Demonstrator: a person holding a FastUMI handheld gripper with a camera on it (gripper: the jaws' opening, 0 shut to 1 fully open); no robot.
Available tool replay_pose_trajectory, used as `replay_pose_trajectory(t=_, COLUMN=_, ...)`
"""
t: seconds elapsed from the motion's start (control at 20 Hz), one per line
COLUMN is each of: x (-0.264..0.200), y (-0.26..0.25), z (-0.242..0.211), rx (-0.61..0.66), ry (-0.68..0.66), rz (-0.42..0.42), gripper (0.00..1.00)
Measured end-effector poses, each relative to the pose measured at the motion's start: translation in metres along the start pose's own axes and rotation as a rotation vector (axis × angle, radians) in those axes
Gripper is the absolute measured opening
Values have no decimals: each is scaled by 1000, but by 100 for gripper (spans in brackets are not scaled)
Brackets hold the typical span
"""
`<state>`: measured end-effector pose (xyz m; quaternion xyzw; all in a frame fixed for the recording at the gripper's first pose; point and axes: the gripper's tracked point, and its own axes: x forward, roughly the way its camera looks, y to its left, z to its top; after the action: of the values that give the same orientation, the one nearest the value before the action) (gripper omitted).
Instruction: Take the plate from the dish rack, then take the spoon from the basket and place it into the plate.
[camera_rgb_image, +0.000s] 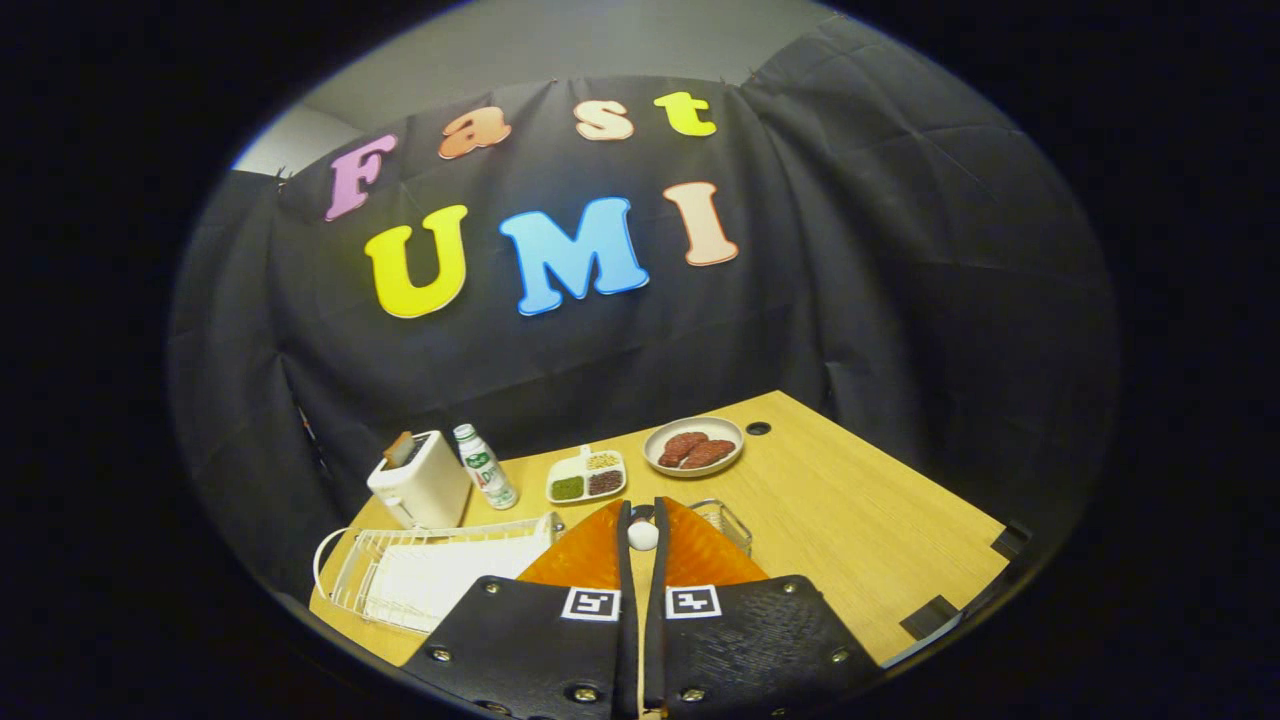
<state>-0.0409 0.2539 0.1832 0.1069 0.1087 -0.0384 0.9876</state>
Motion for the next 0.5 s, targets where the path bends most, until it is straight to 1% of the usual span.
replay_pose_trajectory(t=0.2, x=-29, y=56, z=-13, rx=-51, ry=15, rz=140, gripper=2)
replay_pose_trajectory(t=0.5, x=-75, y=124, z=-54, rx=-131, ry=74, rz=328, gripper=2)
